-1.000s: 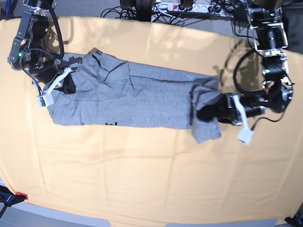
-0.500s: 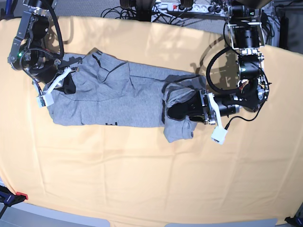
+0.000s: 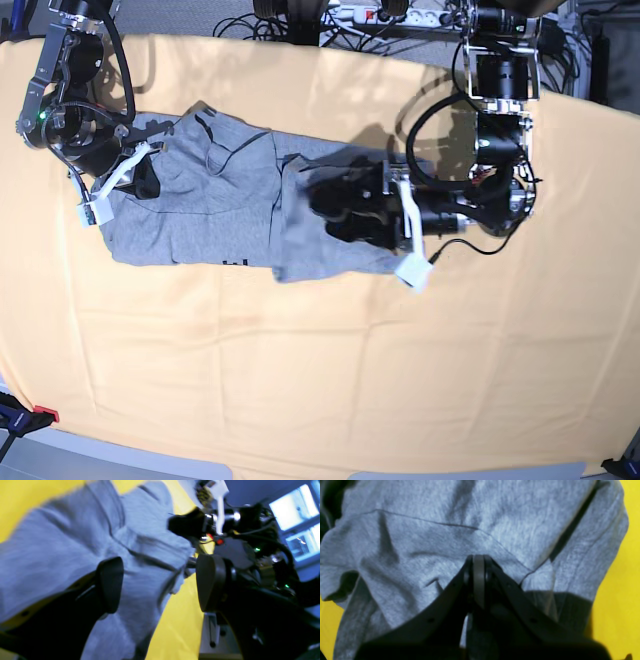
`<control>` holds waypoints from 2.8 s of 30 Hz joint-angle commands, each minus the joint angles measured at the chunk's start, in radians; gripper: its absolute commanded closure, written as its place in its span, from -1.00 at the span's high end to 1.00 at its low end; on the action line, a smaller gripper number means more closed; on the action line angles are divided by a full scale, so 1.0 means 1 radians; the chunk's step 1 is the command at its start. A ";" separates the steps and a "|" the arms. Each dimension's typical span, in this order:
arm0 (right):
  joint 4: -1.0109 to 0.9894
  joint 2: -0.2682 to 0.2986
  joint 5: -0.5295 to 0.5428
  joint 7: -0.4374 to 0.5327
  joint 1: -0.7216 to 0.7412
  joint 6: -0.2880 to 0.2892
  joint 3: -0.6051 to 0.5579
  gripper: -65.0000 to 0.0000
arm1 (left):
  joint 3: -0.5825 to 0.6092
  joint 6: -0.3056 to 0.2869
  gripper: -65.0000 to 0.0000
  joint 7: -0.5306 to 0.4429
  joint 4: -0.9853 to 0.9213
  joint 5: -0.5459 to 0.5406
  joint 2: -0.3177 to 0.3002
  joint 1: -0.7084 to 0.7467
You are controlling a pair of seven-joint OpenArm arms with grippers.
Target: Layout the t-shirt on the table in an organized manner, then fold the t-shirt properly
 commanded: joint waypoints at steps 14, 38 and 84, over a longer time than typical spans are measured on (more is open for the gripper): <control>0.019 0.010 -0.001 -0.004 0.009 0.005 -0.001 -1.00 | -0.211 -0.005 -1.00 -0.018 0.017 -0.085 -0.013 -0.032; -0.048 0.016 0.064 -0.030 0.055 -0.144 0.362 0.20 | -0.460 -0.005 -1.00 -0.018 0.017 -0.085 -0.382 0.023; 0.467 0.058 0.343 -0.336 -0.033 0.005 0.396 -1.00 | -0.460 -0.005 -1.00 -0.018 0.016 -0.084 -0.393 0.023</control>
